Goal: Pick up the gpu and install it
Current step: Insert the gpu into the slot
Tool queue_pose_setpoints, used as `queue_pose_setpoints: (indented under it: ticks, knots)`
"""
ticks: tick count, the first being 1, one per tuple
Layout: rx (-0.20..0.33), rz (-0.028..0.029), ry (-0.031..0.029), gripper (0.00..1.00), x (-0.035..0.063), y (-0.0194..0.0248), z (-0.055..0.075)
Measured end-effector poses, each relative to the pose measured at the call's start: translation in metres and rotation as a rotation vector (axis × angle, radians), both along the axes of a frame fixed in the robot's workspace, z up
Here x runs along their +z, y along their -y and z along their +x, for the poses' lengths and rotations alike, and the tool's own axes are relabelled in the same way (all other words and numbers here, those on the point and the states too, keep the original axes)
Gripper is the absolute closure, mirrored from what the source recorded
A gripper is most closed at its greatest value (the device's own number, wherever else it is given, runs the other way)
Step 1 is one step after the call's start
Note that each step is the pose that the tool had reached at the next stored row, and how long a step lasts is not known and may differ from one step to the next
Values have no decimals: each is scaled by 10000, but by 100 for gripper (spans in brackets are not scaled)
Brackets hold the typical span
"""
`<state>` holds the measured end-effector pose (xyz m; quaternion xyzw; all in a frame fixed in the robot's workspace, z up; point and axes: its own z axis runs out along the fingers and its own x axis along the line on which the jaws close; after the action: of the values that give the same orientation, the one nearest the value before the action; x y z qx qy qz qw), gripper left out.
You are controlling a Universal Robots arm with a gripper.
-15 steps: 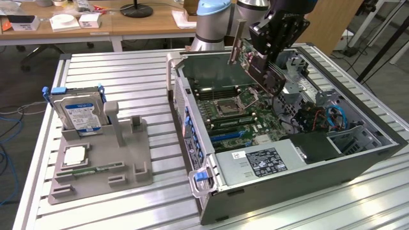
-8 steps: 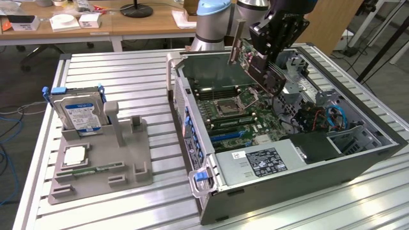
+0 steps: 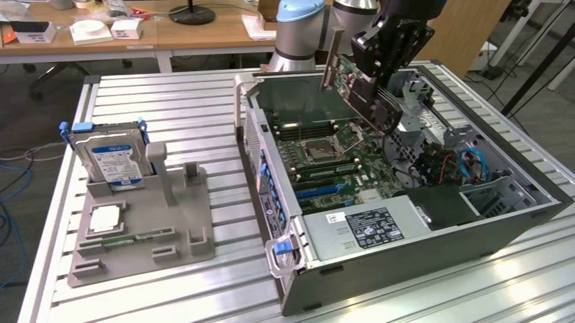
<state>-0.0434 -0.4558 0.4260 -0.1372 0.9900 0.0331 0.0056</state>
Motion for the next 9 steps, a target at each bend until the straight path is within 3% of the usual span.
queue_pose_setpoints:
  ticks: [9]
  knots:
    - [166, 0, 0, 74, 0, 0, 0]
